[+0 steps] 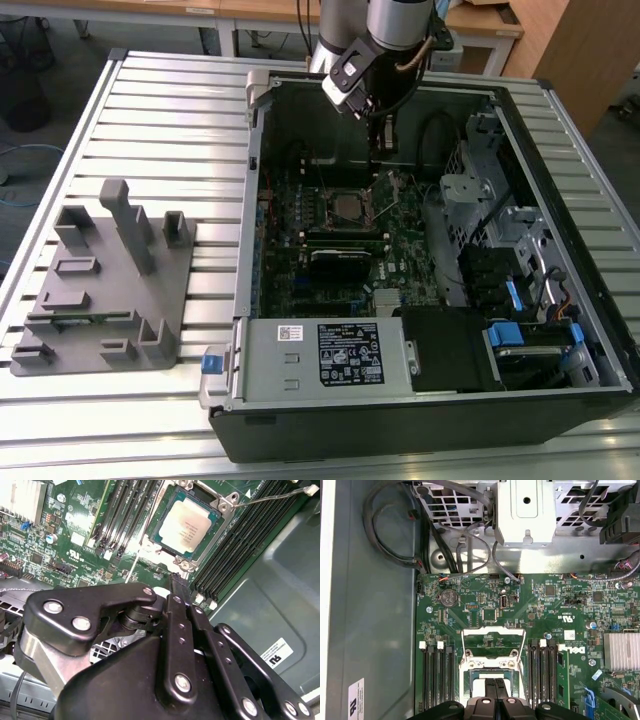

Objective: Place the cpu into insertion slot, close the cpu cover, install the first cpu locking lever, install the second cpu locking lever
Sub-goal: 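Close the cpu cover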

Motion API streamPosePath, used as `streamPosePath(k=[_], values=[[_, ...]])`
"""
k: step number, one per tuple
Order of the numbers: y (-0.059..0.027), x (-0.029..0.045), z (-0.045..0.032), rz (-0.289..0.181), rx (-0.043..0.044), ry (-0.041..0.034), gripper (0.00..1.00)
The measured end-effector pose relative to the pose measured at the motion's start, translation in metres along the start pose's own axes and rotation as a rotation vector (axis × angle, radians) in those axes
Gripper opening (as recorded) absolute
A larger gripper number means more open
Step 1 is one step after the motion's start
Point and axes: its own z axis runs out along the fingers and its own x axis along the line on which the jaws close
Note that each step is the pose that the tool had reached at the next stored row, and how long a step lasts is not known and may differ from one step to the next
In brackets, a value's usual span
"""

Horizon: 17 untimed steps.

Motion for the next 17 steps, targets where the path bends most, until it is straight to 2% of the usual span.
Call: streamPosePath(k=[17], values=[[0.0023, 0.0001, 0.0001, 0.0, 0.0, 0.0, 0.11]])
